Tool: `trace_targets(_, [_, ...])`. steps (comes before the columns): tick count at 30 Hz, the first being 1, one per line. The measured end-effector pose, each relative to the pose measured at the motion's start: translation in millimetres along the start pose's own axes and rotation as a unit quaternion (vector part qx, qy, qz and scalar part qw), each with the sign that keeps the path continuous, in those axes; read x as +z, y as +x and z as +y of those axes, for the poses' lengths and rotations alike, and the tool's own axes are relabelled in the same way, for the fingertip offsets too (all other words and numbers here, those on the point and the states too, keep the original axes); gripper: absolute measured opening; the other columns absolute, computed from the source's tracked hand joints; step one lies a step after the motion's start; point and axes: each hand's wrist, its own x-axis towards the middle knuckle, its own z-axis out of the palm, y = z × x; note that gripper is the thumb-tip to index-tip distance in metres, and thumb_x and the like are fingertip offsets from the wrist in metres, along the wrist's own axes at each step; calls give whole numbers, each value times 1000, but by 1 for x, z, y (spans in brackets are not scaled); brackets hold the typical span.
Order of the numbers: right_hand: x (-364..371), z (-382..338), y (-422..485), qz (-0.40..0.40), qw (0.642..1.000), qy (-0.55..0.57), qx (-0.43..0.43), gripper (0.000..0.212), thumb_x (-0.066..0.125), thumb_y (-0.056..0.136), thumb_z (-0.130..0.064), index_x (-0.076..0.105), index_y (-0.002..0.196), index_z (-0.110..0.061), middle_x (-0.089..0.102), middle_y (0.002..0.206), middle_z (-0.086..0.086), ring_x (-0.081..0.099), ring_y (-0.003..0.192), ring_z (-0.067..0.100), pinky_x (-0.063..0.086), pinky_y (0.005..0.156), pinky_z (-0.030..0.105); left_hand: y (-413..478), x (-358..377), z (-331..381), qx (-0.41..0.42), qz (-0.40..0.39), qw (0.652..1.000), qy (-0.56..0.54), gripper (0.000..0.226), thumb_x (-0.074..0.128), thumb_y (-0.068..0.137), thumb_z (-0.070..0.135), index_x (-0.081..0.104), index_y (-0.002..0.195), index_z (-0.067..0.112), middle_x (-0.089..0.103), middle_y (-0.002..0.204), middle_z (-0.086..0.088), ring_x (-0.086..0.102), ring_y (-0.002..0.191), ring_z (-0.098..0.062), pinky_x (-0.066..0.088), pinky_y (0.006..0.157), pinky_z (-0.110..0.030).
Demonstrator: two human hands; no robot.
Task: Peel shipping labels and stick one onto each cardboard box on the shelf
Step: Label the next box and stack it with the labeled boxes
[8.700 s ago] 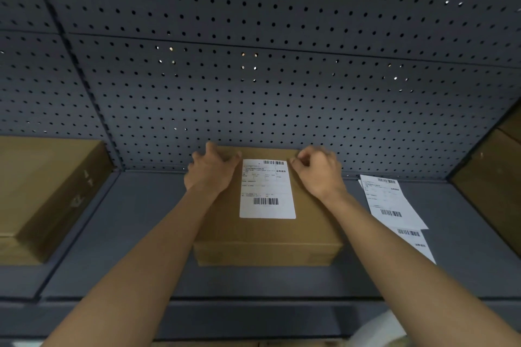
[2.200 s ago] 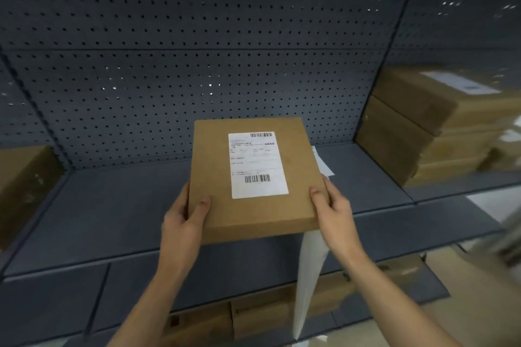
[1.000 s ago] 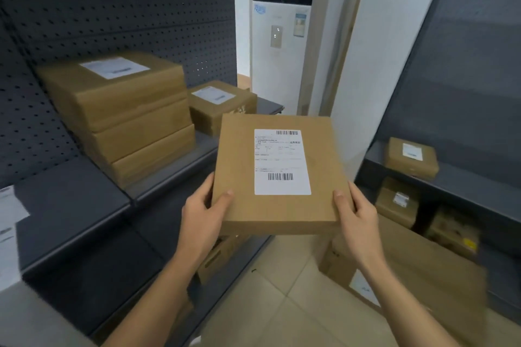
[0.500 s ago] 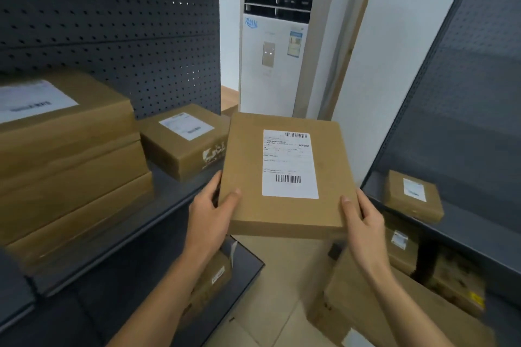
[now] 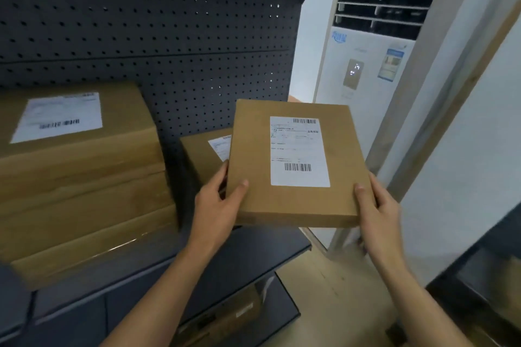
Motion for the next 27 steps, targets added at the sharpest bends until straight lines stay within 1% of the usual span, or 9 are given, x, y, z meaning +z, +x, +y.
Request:
trace_targets(2, [9, 2, 30, -36, 999, 26, -17, 30, 44, 104, -22, 59, 129, -31, 66, 107, -21, 60, 88, -11, 43, 70, 3, 14, 5, -2, 4, 35, 999, 13, 44, 59, 98, 18, 51, 139, 31, 62, 121, 27, 57, 107, 15, 45, 87, -4])
trace_targets(5, [20, 8, 72, -89, 994, 55, -25, 30, 45, 104, -18, 63, 127, -22, 69, 111, -14, 60, 90, -11, 42, 73, 3, 31, 13, -2, -3, 92, 996, 19, 45, 59, 98, 17, 53, 141, 20, 66, 124, 16, 61, 112, 3, 49, 99, -19])
trace_targets(7, [28, 11, 96, -125, 990, 65, -32, 29, 45, 104, -18, 63, 127, -18, 69, 110, -12, 60, 88, -10, 42, 70, 4, 40, 18, 0, -10, 124, 992, 28, 45, 59, 97, 18, 52, 142, 21, 67, 123, 16, 61, 112, 2, 49, 100, -21])
trace_targets(10, [41, 15, 125, -169, 982, 76, -34, 31, 45, 104, -20, 61, 131, -22, 68, 114, -13, 60, 90, -11, 43, 70, 4, 47, 22, 1, -22, 157, 986, 50, 46, 58, 97, 17, 51, 143, 23, 66, 122, 18, 60, 110, 6, 46, 96, -11])
trace_targets(12, [53, 16, 140, -192, 978, 71, -29, 32, 46, 104, -23, 60, 132, -26, 67, 114, -17, 59, 90, -13, 43, 69, 3, 50, 22, 1, -35, 176, 982, 56, 46, 58, 98, 17, 51, 142, 24, 67, 119, 19, 61, 109, 7, 46, 95, -11])
trace_targets(15, [70, 18, 154, -233, 971, 59, -18, 31, 46, 103, -30, 60, 131, -31, 67, 113, -17, 59, 91, -11, 45, 68, 5, 54, 15, -3, -59, 204, 975, 64, 50, 60, 91, 30, 53, 141, 27, 70, 116, 19, 63, 109, 1, 48, 100, -25])
trace_targets(19, [92, 14, 164, -263, 963, 53, -3, 25, 46, 103, -31, 64, 118, -35, 69, 104, -21, 62, 88, -9, 46, 71, 16, 62, 4, -7, -96, 224, 967, 67, 64, 58, 81, 48, 50, 143, 30, 69, 121, 15, 63, 113, -9, 47, 105, -42])
trace_targets(23, [110, 9, 170, -276, 960, 47, 9, 24, 46, 103, -24, 65, 97, -38, 67, 84, -26, 61, 73, -13, 44, 59, 9, 73, -4, -10, -132, 233, 962, 56, 73, 60, 77, 51, 46, 146, 29, 69, 118, 14, 64, 110, -10, 48, 104, -42])
trace_targets(27, [123, 12, 177, -291, 955, 38, 32, 22, 45, 104, -26, 62, 98, -36, 66, 89, -20, 61, 68, -10, 43, 58, 12, 84, -7, -14, -157, 226, 960, 61, 72, 61, 81, 47, 43, 148, 27, 68, 119, 12, 63, 110, -10, 47, 105, -41])
